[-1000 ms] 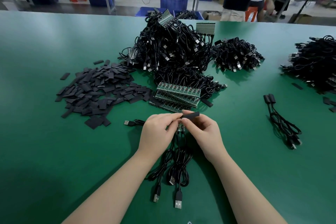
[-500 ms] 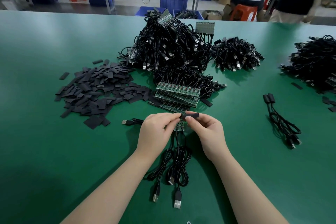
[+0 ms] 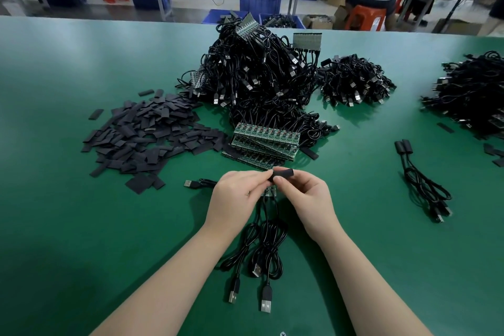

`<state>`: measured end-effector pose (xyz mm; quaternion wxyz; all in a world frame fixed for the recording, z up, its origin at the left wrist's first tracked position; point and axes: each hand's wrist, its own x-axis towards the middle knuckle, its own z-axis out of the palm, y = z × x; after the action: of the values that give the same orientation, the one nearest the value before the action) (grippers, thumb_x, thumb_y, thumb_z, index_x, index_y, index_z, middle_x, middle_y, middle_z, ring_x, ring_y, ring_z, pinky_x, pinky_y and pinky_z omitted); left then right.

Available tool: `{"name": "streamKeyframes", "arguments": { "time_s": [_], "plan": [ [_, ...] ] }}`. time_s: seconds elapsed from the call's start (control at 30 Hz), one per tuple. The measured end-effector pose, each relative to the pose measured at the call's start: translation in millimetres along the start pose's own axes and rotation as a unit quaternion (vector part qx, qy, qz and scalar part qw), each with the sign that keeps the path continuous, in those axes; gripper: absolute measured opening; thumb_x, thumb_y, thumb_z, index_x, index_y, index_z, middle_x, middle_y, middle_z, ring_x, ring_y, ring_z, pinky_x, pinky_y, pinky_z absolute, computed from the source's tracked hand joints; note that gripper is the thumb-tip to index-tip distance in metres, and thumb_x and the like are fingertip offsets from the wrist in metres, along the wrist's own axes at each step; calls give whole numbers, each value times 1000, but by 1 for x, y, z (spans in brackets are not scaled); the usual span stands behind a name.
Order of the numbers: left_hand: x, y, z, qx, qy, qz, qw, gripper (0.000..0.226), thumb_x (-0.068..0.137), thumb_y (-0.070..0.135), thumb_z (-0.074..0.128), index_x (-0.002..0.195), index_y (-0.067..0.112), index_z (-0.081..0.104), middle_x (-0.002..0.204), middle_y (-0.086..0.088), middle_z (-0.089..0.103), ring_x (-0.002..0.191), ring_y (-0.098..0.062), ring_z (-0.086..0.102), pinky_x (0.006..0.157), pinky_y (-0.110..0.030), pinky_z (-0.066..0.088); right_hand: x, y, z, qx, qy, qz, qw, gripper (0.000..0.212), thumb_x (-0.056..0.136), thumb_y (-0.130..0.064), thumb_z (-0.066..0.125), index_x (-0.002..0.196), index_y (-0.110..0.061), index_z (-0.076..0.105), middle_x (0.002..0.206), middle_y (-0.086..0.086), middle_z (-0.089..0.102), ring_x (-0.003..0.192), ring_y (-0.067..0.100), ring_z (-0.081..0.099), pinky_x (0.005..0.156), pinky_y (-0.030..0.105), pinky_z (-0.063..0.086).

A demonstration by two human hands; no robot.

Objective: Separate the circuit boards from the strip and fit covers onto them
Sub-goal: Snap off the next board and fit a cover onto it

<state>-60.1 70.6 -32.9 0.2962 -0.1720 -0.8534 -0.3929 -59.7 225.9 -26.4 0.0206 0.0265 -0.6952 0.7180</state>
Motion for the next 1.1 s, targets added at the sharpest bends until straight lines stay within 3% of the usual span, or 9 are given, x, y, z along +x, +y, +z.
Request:
{"name": "streamKeyframes", "arguments": {
  "time_s": [0.1,0.27,0.47,0.67,0.77,0.83,0.93,1.03,1.1],
  "plan": [
    [1,2,0,-5,-2,-14,1000,23,82,9,73,104,9,76,97,-2,76,94,-8,62,86,-23,47,-2,0,4,-31,26,-26,999,25,88,-12,73,104,-31,74,94,2,76,76,7,62,73,27,54],
    [1,3,-2,7,-3,-33,999,23,84,12,72,107,12,76,99,0,76,94,-8,63,86,-19,45,-8,4,10,-123,86,-112,982,53,86,-13,75,123,-47,56,86,-26,70,66,-1,54,67,10,45],
    [0,2,-2,10,-21,-41,999,22,82,15,75,103,16,77,92,2,76,83,-14,71,77,-28,54,-5,7,7,-158,52,-74,983,55,90,-17,71,138,-35,51,84,-24,72,61,-3,52,61,8,42],
    [-1,2,-2,-28,-15,-90,995,21,85,20,72,106,20,77,91,3,76,81,-13,70,73,-37,57,-4,4,7,-121,59,-36,990,43,92,-29,68,124,-51,50,83,-20,74,67,-6,59,64,10,44],
    [-1,4,-1,-8,-25,-69,997,24,86,22,67,108,21,76,93,4,76,83,-15,71,74,-39,57,-2,4,9,-146,54,-33,987,8,91,-32,70,84,-36,71,64,-17,67,55,-5,53,56,14,39],
    [0,5,-2,1,-39,-71,997,28,86,25,69,114,24,73,98,7,76,88,-13,69,80,-36,55,-2,6,8,-137,63,-33,988,22,90,-30,71,68,-26,71,57,-12,63,53,-1,50,53,17,39],
    [1,3,-1,23,-56,-68,996,39,83,32,76,121,24,70,108,8,73,97,-8,66,89,-29,50,-2,4,3,-60,101,-19,993,20,92,-27,70,74,-19,73,69,2,71,64,8,59,61,23,48],
    [4,4,1,27,-58,-56,996,23,84,29,75,106,23,77,102,10,74,97,-5,67,90,-37,52,0,0,-1,13,144,-3,990,23,94,-27,67,73,-21,74,80,0,76,74,5,66,71,16,51],
    [4,4,1,20,-64,-51,996,15,85,24,74,99,23,78,96,11,75,92,-4,67,85,-38,55,0,0,0,-21,120,-6,992,24,94,-27,66,73,-26,76,79,1,75,73,5,65,70,16,49]
  ]
}}
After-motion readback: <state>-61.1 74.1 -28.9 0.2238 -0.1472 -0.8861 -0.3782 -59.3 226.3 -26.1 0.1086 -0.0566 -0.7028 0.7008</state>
